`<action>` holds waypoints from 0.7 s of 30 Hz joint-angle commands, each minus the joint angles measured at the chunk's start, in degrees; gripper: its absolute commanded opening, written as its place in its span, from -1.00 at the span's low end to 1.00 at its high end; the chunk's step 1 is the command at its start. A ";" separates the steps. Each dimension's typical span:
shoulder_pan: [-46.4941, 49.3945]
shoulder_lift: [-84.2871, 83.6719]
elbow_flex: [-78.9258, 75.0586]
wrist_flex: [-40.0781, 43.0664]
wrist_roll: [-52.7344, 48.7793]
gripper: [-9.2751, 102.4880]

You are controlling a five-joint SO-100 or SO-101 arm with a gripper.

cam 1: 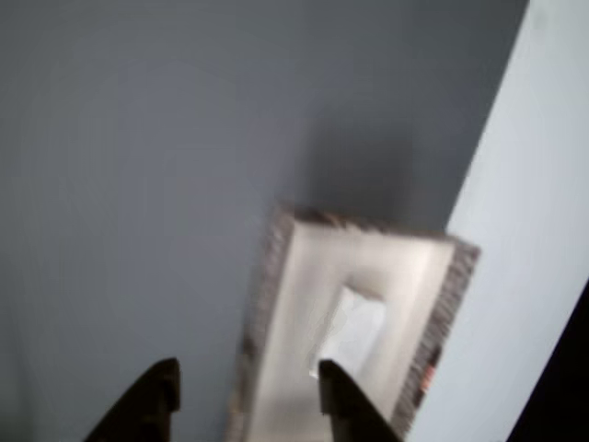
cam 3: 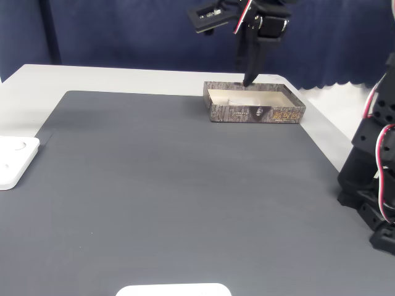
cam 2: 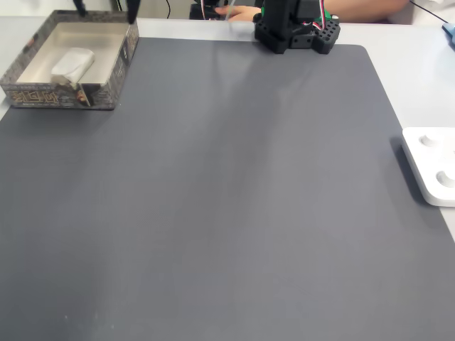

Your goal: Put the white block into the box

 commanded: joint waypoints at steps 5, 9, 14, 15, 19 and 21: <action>-12.48 14.68 8.44 0.62 -13.10 -0.60; -20.04 20.39 15.91 0.97 -20.65 -0.74; -30.23 25.31 24.08 0.97 -30.94 -0.86; -31.90 25.84 25.05 0.97 -31.55 -0.86; -37.18 30.67 28.56 0.97 -33.31 -0.86; -39.55 33.13 30.32 0.97 -35.42 -0.86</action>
